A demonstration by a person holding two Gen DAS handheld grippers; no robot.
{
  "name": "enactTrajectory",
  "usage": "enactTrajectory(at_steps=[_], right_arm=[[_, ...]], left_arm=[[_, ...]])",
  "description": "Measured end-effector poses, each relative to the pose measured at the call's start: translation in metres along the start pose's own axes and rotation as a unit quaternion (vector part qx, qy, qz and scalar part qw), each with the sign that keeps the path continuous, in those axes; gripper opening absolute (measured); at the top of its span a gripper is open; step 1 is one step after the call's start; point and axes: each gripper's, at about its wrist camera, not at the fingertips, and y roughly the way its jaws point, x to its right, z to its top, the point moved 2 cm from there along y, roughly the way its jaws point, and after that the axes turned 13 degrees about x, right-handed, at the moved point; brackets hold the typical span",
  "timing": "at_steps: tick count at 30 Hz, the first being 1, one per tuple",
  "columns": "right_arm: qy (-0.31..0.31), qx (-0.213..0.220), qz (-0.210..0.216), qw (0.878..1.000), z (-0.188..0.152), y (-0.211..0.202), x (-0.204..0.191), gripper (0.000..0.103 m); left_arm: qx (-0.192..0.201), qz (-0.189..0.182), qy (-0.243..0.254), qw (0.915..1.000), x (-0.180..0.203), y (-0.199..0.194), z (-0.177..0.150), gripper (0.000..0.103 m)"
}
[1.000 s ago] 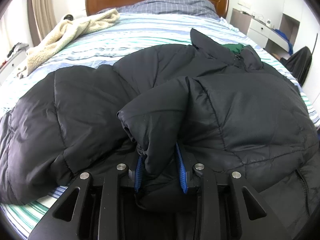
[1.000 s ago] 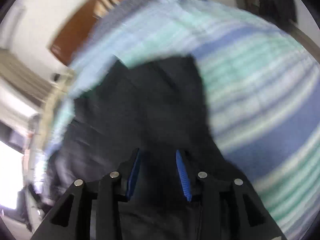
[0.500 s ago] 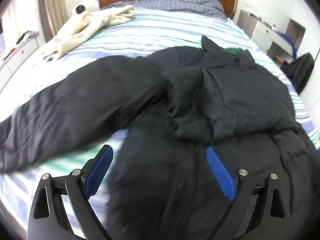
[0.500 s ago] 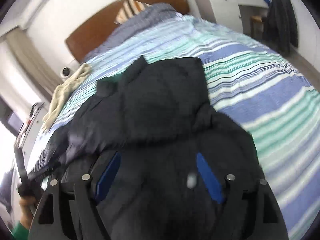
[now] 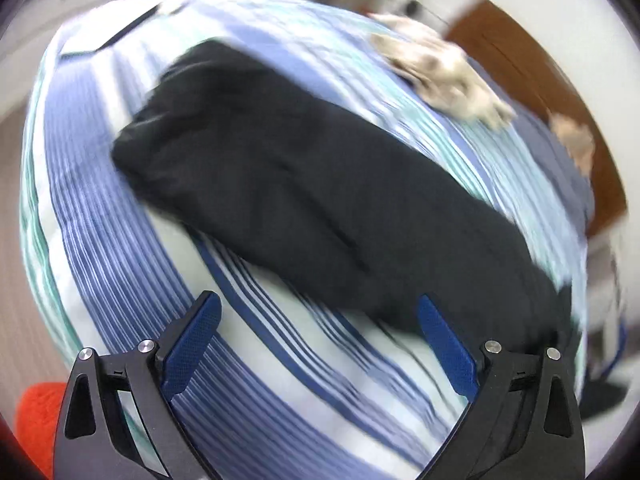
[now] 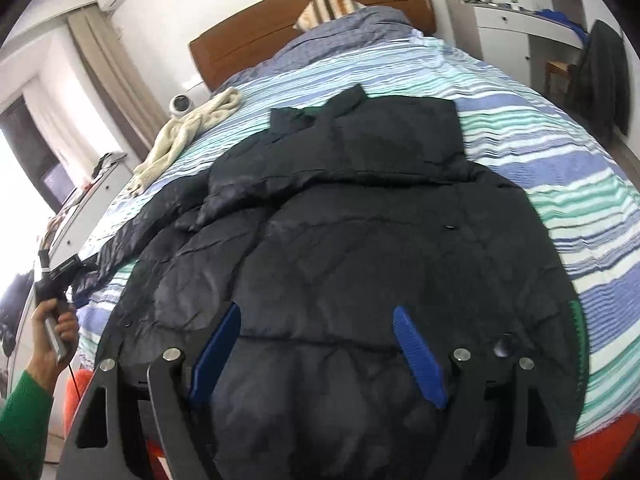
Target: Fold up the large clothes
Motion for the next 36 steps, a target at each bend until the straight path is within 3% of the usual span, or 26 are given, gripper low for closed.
enactTrajectory(at_steps=[6,7,8,10,11,14,15,18,22,25,29,32,36], right_arm=[[0.000,-0.012,0.027,1.000,-0.009,0.001,-0.025,0.081],[-0.003,-0.013,0.029,0.999,-0.010,0.000,-0.028,0.081],[-0.008,-0.015,0.030,0.999,-0.012,0.000,-0.030,0.081],[-0.028,-0.019,0.040,0.999,-0.011,0.000,-0.039,0.081],[-0.042,-0.018,0.045,0.998,-0.007,0.001,-0.044,0.081],[-0.083,0.002,0.069,0.994,0.023,0.013,-0.066,0.079],[-0.088,0.006,0.086,0.992,0.034,0.021,-0.073,0.068],[-0.111,-0.020,0.114,0.987,0.073,0.075,-0.105,0.045],[-0.098,-0.054,0.151,0.982,0.110,0.173,-0.154,0.040],[-0.092,-0.075,0.150,0.981,0.111,0.244,-0.180,0.040],[-0.059,-0.181,0.087,0.978,0.075,0.344,-0.181,0.037],[-0.060,-0.172,0.083,0.980,0.073,0.351,-0.181,0.037],[-0.059,-0.151,0.120,0.980,0.076,0.306,-0.172,0.040]], left_arm=[[0.033,0.023,-0.034,0.9986,-0.008,0.026,0.027,0.096],[0.040,0.031,-0.035,0.9981,-0.008,0.027,0.029,0.073],[0.045,0.052,-0.035,0.9970,-0.009,0.030,0.034,0.042],[0.038,0.053,-0.040,0.9971,-0.013,0.033,0.042,0.017],[0.038,0.045,-0.041,0.9974,-0.014,0.033,0.047,0.012],[0.053,0.037,-0.002,0.9979,-0.002,0.024,0.063,0.009],[0.058,0.035,0.010,0.9976,0.003,0.022,0.068,0.008],[0.073,0.017,0.033,0.9966,0.018,0.010,0.085,0.008],[0.077,0.002,0.045,0.9960,0.029,0.004,0.099,0.008],[0.079,-0.003,0.060,0.9951,0.033,-0.001,0.099,0.008],[0.077,-0.017,0.078,0.9938,0.036,-0.002,0.093,0.008],[0.087,-0.007,0.111,0.9901,0.040,-0.008,0.086,0.008],[0.112,-0.009,0.139,0.9839,0.055,-0.024,0.087,0.008]])
